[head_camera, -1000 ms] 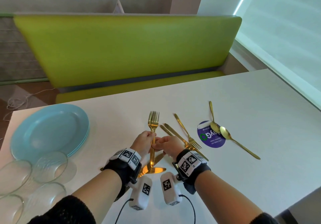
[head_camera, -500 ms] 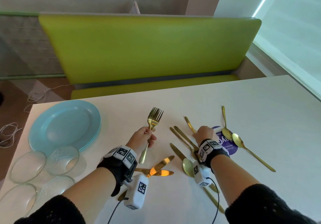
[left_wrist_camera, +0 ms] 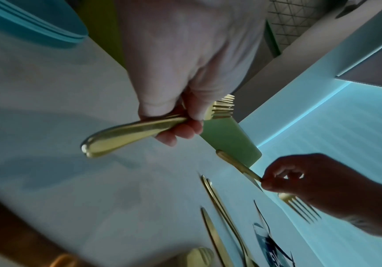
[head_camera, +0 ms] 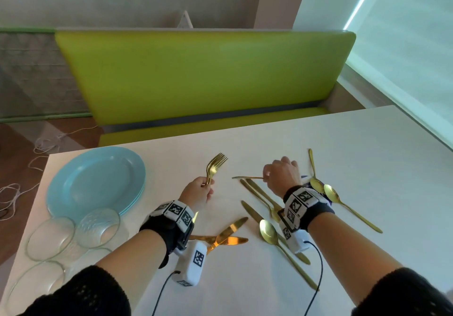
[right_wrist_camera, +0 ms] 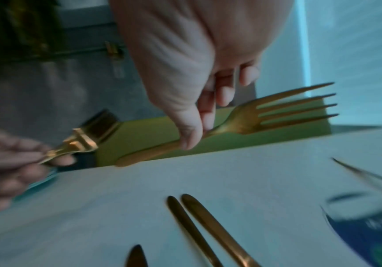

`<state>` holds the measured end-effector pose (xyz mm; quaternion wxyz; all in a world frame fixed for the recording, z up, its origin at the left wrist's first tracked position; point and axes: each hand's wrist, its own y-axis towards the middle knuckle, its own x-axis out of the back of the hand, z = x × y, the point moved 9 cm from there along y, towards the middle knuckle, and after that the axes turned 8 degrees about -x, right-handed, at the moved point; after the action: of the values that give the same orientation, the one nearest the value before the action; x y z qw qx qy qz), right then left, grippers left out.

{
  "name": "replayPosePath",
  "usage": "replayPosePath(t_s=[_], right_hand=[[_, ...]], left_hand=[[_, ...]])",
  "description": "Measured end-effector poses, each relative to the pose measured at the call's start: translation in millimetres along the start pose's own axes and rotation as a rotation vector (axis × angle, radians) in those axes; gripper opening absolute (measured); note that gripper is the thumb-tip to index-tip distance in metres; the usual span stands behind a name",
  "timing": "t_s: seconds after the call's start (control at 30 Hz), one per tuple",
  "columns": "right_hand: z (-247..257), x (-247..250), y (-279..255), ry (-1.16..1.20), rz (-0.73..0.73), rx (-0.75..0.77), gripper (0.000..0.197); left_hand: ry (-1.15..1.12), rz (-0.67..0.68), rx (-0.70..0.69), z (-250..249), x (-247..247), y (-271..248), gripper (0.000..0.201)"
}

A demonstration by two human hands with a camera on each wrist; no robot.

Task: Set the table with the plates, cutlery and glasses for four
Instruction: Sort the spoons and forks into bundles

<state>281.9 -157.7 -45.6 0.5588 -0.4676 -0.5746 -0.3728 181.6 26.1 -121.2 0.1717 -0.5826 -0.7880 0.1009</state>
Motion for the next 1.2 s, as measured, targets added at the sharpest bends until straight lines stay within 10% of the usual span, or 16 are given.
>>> replayPosePath(t_s=[0.2, 0.5, 0.87, 1.2], right_hand=[[72.9, 19.0, -55.1, -0.234, -0.073, 0.443, 0.015], [105.0, 19.5, -113.9, -0.291, -0.04, 0.531, 0.004], [113.0, 1.4, -168.9, -0.161, 0.061, 0.393, 0.02], [93.8, 15.8, -190.8, 0.173, -0.168, 0.157, 0.029]], left_hand=[[-0.003, 0.163, -0.016, -11.6, -22.2, -22.4, 0.018], [0.319, 0.506, -0.133, -17.7, -54.5, -78.1, 0.021], [0.274, 0.645, -0.133, 5.1, -51.4, -125.3, 0.025], [0.326, 0.631, -0.111, 19.1, -50.6, -131.8, 0.026]])
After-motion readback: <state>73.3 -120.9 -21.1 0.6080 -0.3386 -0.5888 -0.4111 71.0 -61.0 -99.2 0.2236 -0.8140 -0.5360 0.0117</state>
